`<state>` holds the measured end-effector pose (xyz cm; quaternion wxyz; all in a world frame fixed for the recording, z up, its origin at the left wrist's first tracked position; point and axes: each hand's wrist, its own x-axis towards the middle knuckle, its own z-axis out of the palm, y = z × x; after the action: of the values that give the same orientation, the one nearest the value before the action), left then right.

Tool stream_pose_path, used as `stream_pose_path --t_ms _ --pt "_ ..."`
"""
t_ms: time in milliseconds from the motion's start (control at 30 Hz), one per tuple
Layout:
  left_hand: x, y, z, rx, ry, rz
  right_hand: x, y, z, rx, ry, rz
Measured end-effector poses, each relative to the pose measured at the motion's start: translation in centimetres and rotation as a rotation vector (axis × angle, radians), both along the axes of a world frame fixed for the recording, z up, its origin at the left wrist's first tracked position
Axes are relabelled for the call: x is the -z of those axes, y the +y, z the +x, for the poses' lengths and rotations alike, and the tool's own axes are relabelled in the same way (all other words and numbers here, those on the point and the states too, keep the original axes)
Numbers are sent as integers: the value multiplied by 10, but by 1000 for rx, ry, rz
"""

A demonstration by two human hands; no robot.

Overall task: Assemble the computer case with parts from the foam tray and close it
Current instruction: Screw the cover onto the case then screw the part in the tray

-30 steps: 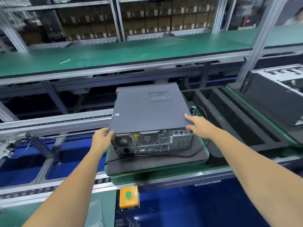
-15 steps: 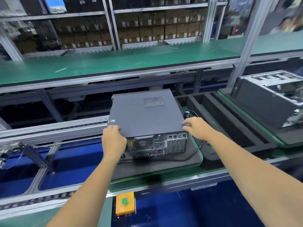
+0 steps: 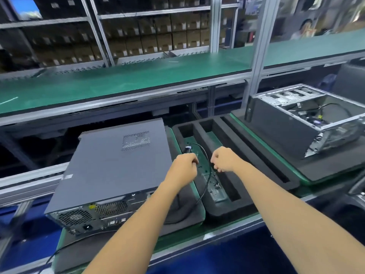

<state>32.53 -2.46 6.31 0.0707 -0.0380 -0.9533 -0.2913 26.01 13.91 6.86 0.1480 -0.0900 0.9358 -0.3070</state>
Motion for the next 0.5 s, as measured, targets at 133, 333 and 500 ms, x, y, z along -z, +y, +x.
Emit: stream_pose_path --t_ms 133,333,500 --pt "34 46 -78 -47 -222 -134 30 14 -60 -116 -36 103" --pt "96 70 -134 -15 -466 -305 76 20 -114 -319 -125 250" --pt "138 90 -163 42 -565 -359 102 29 -144 -341 -158 183"
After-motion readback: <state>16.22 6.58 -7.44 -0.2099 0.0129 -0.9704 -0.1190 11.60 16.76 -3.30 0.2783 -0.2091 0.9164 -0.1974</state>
